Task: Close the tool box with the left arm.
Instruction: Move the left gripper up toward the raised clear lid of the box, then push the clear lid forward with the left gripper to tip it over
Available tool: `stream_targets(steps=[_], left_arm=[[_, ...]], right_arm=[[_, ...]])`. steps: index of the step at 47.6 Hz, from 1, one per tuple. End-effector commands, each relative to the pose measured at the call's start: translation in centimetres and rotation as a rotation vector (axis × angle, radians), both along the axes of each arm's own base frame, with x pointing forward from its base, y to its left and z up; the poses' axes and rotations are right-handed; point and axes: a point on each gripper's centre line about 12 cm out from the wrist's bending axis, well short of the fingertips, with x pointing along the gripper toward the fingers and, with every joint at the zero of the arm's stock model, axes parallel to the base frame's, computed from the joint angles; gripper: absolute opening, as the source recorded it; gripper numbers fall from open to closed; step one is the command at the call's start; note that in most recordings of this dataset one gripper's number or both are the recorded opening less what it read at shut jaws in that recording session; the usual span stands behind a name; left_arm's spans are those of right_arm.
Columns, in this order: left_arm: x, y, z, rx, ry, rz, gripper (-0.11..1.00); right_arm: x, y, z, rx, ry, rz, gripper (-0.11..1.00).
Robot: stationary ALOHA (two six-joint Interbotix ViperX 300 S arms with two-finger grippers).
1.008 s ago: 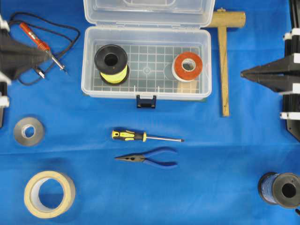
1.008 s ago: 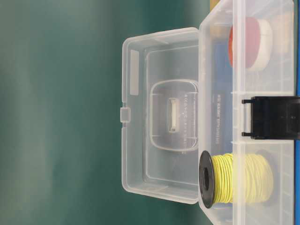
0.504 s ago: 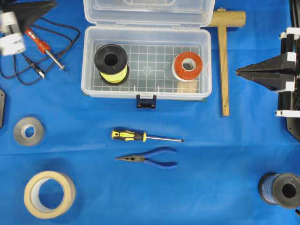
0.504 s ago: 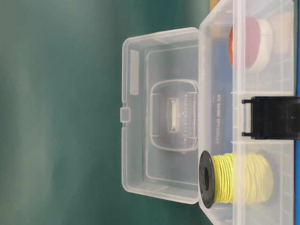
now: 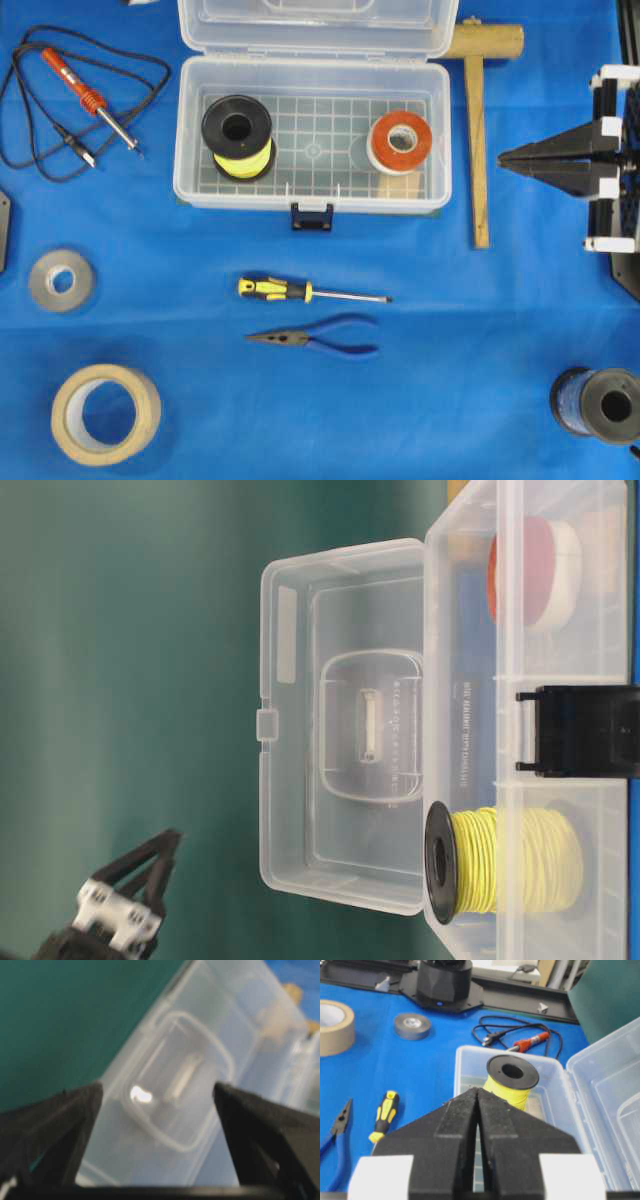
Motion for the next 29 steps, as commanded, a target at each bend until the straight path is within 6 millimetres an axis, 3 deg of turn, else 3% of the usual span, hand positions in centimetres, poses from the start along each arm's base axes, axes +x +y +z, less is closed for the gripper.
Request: stream_targets(steps=[1,8,16,29], left_arm=[[1.5,1.7,1.2,0.023,0.024,-0.002,0.89],[3.4,4.5,0.3,0.021,0.1,0.002,0.9],[4.1,7.4,-1.7,-0.006,0.139,0.039,0.9],[4.7,9.1,-5.9,-0.069,0.207,0.056,0.89]], right_arm=[[0.3,-0.1,0.4,0.004,-0.005,-0.002,0.0],[0.4,-0.1,0.1,0.004,0.01,-0.002,0.0],[0.6,-0.1,-0.3,0.007,0.027,-0.002,0.0],[0.8,-0.1,-0.6,0.007,0.038,-0.002,0.0]])
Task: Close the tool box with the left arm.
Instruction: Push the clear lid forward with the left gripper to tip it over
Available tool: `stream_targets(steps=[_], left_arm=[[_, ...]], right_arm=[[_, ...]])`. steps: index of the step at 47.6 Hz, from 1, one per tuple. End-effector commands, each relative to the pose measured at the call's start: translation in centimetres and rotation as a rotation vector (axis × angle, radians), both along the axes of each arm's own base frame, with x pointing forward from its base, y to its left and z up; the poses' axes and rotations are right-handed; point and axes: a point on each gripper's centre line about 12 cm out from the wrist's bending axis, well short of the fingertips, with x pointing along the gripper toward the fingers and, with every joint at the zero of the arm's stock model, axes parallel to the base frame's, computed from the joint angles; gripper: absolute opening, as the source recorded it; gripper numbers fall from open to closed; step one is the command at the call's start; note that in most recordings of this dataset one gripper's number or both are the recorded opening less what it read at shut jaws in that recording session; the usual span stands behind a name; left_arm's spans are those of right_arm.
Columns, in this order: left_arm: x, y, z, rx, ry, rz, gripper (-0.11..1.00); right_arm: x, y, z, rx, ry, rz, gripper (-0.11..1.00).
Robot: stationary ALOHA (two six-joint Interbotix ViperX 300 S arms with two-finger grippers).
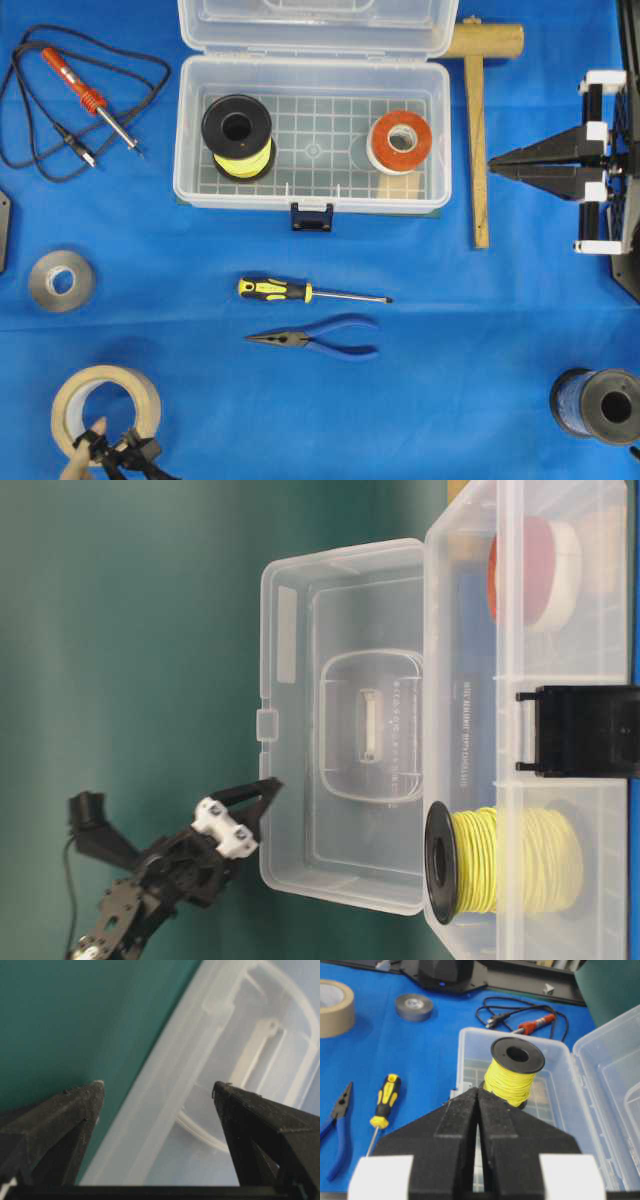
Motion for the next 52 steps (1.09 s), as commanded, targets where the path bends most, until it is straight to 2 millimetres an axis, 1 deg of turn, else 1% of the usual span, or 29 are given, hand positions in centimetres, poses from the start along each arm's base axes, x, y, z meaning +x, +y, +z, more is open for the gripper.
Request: stream_targets(steps=[1,5,9,16,20,27,32,42,52], left_arm=[[0.1,0.4,0.6,0.006,-0.017,0.01,0.9],[0.2,0.0,0.2,-0.01,-0.011,0.005,0.89],[0.5,-0.9,0.0,-0.025,0.003,-0.011,0.89],[1.1,-2.9,-0.5,-0.06,0.04,-0.052,0.89],[1.5,-4.3,-0.4,-0.079,0.065,-0.083,0.89],[2.0,-6.4,0.4,-0.094,0.085,-0.129,0.9],[2.2,-7.9,1.5,-0.09,0.083,-0.16,0.9],[1.8,-10.1,2.6,-0.109,0.081,-0.184,0.9],[1.2,-13.5,3.3,-0.129,0.1,-0.247,0.89]], right_arm=[[0.2,-0.1,0.3,0.002,-0.008,-0.002,0.0],[0.2,-0.1,0.3,0.003,-0.006,-0.002,0.0],[0.2,-0.1,0.2,0.001,-0.005,-0.002,0.0],[0.2,0.0,0.3,0.001,-0.009,-0.002,0.0],[0.2,-0.1,0.3,0.002,-0.009,-0.002,0.0],[0.2,-0.1,0.3,0.002,-0.009,-0.002,0.0],[0.2,-0.1,0.3,0.001,-0.011,-0.002,0.0],[0.2,-0.1,0.3,0.002,-0.011,-0.002,0.0],[0.3,-0.1,0.4,0.0,-0.014,-0.002,0.0]])
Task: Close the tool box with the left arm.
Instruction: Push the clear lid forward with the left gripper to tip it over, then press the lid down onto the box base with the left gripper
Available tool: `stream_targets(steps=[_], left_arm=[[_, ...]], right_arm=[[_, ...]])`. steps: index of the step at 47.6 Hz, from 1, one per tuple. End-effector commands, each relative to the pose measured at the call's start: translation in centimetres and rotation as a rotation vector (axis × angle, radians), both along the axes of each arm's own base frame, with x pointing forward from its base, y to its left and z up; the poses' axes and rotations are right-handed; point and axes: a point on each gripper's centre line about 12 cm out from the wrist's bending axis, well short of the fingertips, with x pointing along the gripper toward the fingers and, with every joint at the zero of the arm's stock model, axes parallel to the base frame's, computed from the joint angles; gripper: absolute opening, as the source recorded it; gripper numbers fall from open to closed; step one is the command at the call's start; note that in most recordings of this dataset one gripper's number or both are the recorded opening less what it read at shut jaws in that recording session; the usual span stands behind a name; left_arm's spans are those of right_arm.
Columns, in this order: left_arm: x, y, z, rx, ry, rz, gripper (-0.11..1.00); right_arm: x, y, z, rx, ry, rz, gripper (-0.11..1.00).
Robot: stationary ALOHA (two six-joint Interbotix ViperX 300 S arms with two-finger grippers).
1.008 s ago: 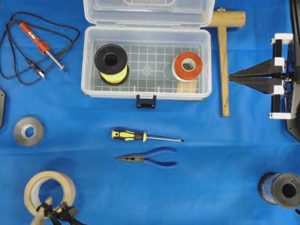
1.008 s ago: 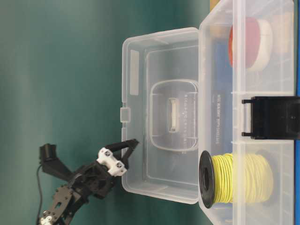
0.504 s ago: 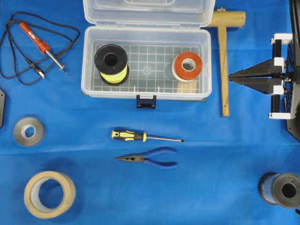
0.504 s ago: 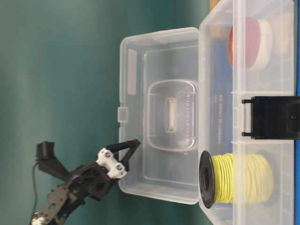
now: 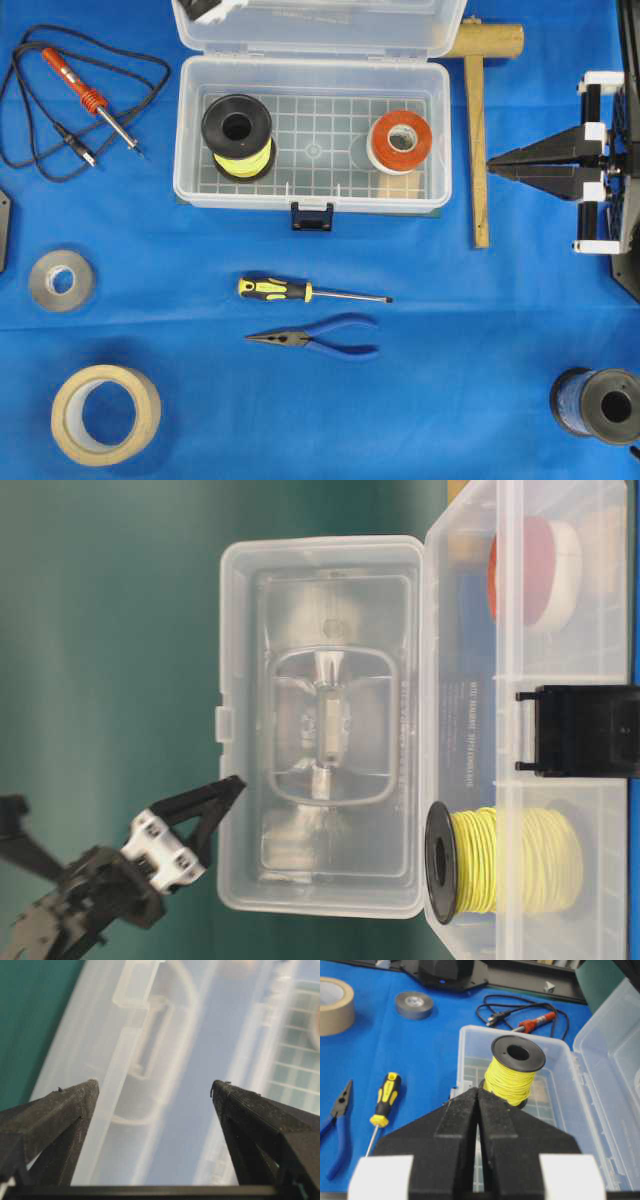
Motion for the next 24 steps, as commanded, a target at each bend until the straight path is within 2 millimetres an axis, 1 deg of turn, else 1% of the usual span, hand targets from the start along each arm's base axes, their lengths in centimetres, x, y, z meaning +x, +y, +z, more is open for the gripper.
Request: stream_targets(steps=[1,6,17,24], left_arm=[[0.3,-3.0,-0.2,-0.031,0.02,-0.06,0.89],[-0.1,-4.9,-0.1,-0.036,0.02,-0.099,0.9],[-1.3,-9.6,-1.0,-0.062,0.036,-0.2,0.9],[-2.0,-13.5,-1.6,-0.08,0.04,-0.296,0.89]], right_arm=[[0.2,0.0,0.4,0.0,-0.014,-0.002,0.0],[0.2,0.0,0.4,0.0,-0.017,-0.002,0.0],[0.2,0.0,0.5,0.0,-0.022,-0.002,0.0],[0.2,-0.1,0.5,0.004,-0.022,-0.003,0.0]])
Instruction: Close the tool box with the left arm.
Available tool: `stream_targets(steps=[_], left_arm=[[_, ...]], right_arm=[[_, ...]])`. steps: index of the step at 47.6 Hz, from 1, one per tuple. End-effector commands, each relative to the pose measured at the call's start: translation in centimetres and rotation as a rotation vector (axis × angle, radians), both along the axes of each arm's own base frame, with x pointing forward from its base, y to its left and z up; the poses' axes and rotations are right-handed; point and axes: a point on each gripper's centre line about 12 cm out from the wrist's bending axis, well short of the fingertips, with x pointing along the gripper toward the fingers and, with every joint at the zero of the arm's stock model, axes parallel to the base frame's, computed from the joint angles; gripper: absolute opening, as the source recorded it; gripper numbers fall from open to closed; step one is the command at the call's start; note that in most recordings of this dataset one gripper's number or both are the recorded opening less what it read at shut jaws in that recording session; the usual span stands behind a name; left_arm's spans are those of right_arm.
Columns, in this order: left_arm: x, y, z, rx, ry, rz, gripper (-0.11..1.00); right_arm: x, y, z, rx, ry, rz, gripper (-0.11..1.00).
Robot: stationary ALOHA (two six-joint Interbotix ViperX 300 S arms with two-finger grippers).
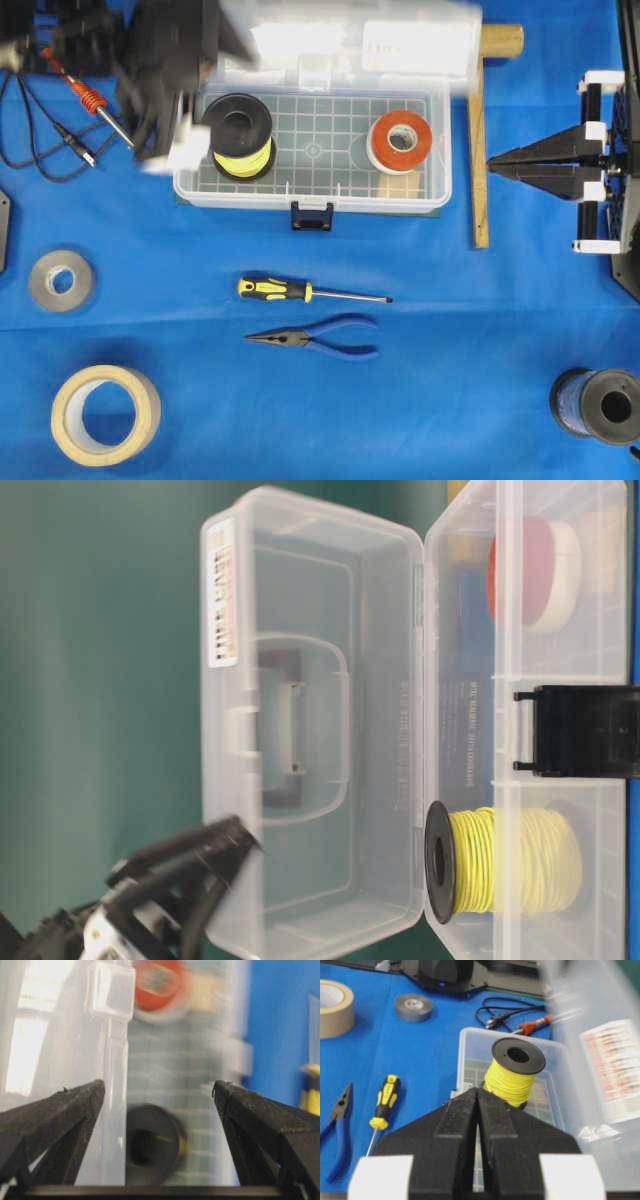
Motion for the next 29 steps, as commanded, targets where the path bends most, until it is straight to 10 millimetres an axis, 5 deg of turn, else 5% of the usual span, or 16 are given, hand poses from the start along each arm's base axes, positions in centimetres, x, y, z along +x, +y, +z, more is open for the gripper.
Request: stream_targets(steps=[1,14,29], left_arm=[[-0.5,-1.8,0.3,-0.009,-0.011,-0.041,0.89],[-2.1,-7.1,-0.3,-0.015,-0.006,-0.197,0.89],[-4.7,-8.3,0.5,-0.014,-0.123,-0.225,0.89]], right_arm=[[0.2,0.0,0.4,0.002,-0.016,0.0,0.0],[0.2,0.0,0.3,0.005,-0.013,-0.001,0.0],[0.2,0.0,0.4,0.011,-0.015,-0.002,0.0]])
